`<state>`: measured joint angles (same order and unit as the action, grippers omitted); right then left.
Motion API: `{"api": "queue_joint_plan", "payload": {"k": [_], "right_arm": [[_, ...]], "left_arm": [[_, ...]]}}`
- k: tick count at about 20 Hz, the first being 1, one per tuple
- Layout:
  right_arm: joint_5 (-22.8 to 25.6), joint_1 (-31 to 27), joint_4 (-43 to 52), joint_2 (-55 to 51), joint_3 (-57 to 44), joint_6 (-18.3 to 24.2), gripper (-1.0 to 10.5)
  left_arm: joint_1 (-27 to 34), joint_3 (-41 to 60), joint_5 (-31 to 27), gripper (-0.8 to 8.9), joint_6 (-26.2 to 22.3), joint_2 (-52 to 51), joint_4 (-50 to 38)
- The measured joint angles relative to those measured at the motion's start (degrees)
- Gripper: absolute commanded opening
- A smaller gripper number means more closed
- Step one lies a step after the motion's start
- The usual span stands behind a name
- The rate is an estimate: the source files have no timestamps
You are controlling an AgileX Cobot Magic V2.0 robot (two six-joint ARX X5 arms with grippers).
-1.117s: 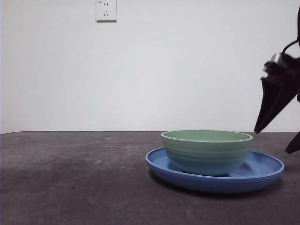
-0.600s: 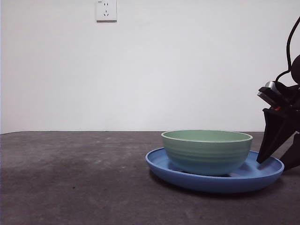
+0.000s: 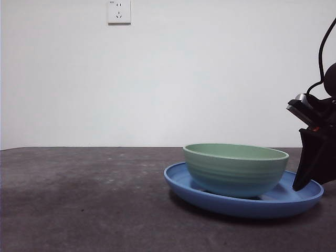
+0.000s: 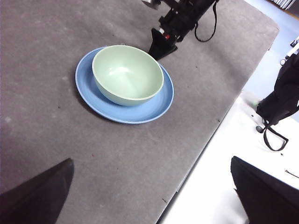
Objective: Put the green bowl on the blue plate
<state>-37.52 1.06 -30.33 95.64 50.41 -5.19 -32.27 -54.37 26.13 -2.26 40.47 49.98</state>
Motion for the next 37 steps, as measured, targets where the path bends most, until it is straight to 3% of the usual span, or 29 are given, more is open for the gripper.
{"api": "queue_joint_plan", "payload": {"k": [5, 9, 18, 25, 26, 29, 30, 35, 37], "right_arm": [[1.0, 1.1, -4.5, 0.0, 5.9, -1.4, 0.1], [1.7, 6.1, -5.2, 0.0, 9.6, -4.0, 0.1], [5.1, 17.9, 3.1, 3.3, 10.5, -14.3, 0.1], [6.9, 19.2, 4.9, 6.7, 10.5, -16.2, 0.1], [6.9, 19.1, 5.0, 6.7, 10.5, -16.3, 0.3], [6.6, 19.2, 5.9, 6.7, 10.5, -16.3, 2.5], [6.4, 19.2, 6.3, 6.7, 10.5, -16.3, 2.8], [6.4, 18.4, 4.8, 6.1, 11.6, -16.3, 2.9], [8.2, 17.4, 2.3, 3.2, 12.9, -16.0, 3.5]], "left_arm": [[0.0, 0.0, 0.0, 5.36, 0.0, 0.0, 0.4], [0.0, 0.0, 0.0, 5.36, 0.0, 0.0, 0.4], [0.0, 0.0, 0.0, 5.36, 0.0, 0.0, 0.4], [0.0, 0.0, 0.0, 5.36, 0.0, 0.0, 0.4], [0.0, 0.0, 0.0, 5.36, 0.0, 0.0, 0.4], [0.0, 0.0, 0.0, 5.36, 0.0, 0.0, 0.4], [0.0, 0.0, 0.0, 5.36, 0.0, 0.0, 0.4], [0.0, 0.0, 0.0, 5.36, 0.0, 0.0, 0.4], [0.0, 0.0, 0.0, 5.36, 0.0, 0.0, 0.4]]}}
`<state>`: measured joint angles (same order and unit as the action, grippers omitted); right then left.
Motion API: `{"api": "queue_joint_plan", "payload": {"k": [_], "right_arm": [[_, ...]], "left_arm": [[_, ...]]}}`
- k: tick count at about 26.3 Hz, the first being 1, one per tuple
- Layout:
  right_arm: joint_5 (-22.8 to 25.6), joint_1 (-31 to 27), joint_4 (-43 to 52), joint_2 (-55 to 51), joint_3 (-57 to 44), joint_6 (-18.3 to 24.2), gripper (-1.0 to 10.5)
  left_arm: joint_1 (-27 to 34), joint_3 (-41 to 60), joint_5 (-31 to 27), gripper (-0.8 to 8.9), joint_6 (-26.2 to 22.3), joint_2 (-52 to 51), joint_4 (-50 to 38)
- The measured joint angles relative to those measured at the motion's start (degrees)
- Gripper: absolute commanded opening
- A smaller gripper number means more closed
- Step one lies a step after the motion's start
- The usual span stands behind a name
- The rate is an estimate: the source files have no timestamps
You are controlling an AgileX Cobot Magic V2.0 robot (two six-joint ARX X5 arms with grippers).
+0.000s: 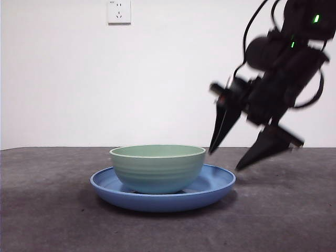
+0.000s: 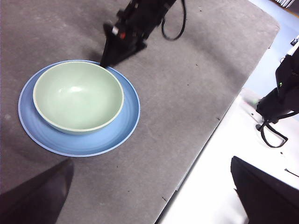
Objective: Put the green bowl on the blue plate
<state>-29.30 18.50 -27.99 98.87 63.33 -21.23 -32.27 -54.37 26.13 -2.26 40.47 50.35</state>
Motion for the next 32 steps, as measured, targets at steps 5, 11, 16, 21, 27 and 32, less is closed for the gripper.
{"api": "queue_joint_plan", "payload": {"k": [5, 11, 16, 21, 27, 32], "right_arm": [[3.6, -1.6, -8.9, -13.9, 1.9, 3.2, 5.0], [8.8, -0.3, -23.6, -31.6, 1.9, 10.1, 6.2], [10.1, 1.0, -29.8, -42.5, 1.9, 13.8, 6.5], [9.9, 2.4, -34.4, -53.6, -0.1, 16.0, 6.5], [9.8, 3.3, -38.4, -66.0, -2.6, 17.1, 6.5], [9.8, 3.3, -42.9, -72.9, -2.7, 18.1, 6.5]], "left_arm": [[0.0, 0.0, 0.0, 5.36, 0.0, 0.0, 0.0], [0.0, 0.0, 0.0, 5.36, 0.0, 0.0, 0.0], [0.0, 0.0, 0.0, 5.36, 0.0, 0.0, 0.0], [0.0, 0.0, 0.0, 5.36, 0.0, 0.0, 0.0], [0.0, 0.0, 0.0, 5.35, 0.0, 0.0, 0.0], [0.0, 0.0, 0.0, 5.35, 0.0, 0.0, 0.0]]}}
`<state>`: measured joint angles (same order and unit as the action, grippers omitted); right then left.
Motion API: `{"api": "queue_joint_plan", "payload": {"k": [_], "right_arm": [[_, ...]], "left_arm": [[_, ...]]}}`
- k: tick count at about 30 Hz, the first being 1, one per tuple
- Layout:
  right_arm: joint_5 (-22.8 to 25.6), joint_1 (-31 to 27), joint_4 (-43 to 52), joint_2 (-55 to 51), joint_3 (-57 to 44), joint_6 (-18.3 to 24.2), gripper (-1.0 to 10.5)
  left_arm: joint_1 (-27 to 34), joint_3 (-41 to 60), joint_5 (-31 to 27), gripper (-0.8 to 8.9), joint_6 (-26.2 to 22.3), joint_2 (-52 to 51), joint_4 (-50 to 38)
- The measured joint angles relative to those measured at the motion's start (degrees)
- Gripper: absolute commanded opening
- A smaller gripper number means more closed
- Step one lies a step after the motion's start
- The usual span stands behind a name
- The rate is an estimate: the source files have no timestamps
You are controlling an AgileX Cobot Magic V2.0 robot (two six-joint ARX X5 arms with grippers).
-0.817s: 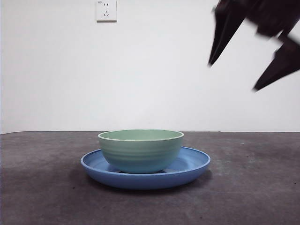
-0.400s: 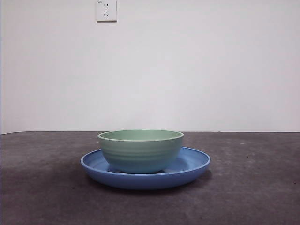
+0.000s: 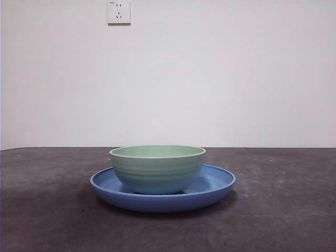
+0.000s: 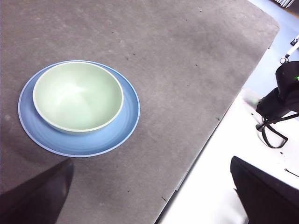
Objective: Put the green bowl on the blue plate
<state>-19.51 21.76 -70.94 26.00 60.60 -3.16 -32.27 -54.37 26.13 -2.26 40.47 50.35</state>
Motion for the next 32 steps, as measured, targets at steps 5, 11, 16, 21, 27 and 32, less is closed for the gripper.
{"api": "queue_joint_plan", "payload": {"k": [5, 11, 16, 21, 27, 32], "right_arm": [[-2.7, 0.0, -0.7, -3.1, -0.1, 0.3, 6.5], [-4.5, 0.0, -0.7, -3.3, -0.1, 0.3, 5.7], [-4.7, 0.0, -0.7, -3.3, -0.1, 0.2, 0.2], [-4.8, 0.0, -0.7, -3.3, -0.1, 0.3, 0.2], [-4.8, 0.0, -0.7, -3.3, -0.1, 0.3, 0.2], [-4.8, 0.0, -0.7, -3.3, -0.1, 0.3, 0.2]], "left_arm": [[0.0, 0.0, 0.0, 5.34, 0.0, 0.0, 0.0], [0.0, 0.0, 0.0, 4.15, 0.0, 0.0, 0.0], [0.0, 0.0, 0.0, 0.16, 0.0, 0.0, -0.1], [0.0, 0.0, 0.0, 0.19, 0.0, 0.0, -1.7], [0.0, 0.0, 0.0, 0.19, 0.0, 0.0, -1.7], [0.0, 0.0, 0.0, 0.19, 0.0, 0.0, -1.7]]}}
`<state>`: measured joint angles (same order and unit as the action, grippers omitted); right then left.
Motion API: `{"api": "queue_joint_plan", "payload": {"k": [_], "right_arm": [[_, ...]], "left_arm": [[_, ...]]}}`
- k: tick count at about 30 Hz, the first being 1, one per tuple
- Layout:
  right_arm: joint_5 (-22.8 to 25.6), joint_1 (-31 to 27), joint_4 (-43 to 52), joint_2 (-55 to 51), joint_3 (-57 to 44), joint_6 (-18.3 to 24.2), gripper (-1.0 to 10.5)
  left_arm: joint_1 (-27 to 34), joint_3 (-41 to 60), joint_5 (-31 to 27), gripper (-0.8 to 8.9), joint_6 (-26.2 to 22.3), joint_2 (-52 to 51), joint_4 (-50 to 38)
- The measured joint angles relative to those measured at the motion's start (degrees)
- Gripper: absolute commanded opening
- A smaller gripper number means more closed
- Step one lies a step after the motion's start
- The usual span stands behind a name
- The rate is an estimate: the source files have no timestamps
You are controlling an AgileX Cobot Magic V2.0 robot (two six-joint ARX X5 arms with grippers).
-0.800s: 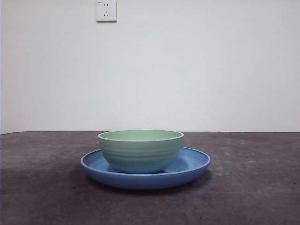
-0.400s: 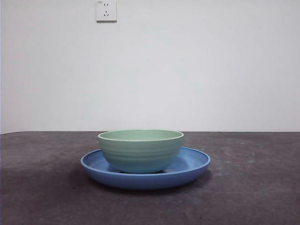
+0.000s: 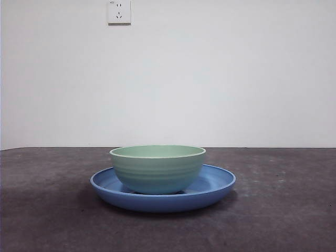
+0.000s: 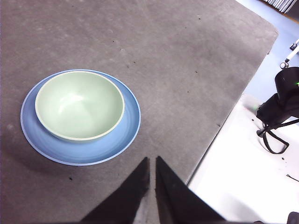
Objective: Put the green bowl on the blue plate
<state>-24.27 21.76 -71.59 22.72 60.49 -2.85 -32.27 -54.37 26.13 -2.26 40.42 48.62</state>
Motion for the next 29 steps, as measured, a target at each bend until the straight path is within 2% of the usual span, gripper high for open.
{"api": "queue_joint_plan", "payload": {"k": [9, 12, 17, 23, 26, 29], "right_arm": [[0.0, 0.0, 0.0, 0.0, 0.0, 0.0, 0.2], [0.0, 0.0, 0.0, 0.0, 0.0, 0.0, 0.2], [0.0, 0.0, 0.0, 0.0, 0.0, 0.0, 0.2], [0.0, 0.0, 0.0, 0.0, 0.0, 0.0, 0.2], [0.0, 0.0, 0.0, 0.0, 0.0, 0.0, 0.2], [0.0, 0.0, 0.0, 0.0, 0.0, 0.0, 0.2]], "left_arm": [[1.5, 0.0, 0.1, 0.19, 0.0, -1.2, 0.0], [5.4, 0.0, 0.2, 0.19, 0.0, -3.5, 0.0], [15.3, 2.0, -1.2, 0.19, -0.9, -8.6, -1.6], [26.2, 15.6, -10.0, 0.19, -3.4, -16.1, -14.4], [28.7, 24.3, -15.6, 0.19, -3.9, -18.8, -22.4], [29.7, 32.9, -18.6, 0.19, -3.9, -21.3, -29.2]]}}
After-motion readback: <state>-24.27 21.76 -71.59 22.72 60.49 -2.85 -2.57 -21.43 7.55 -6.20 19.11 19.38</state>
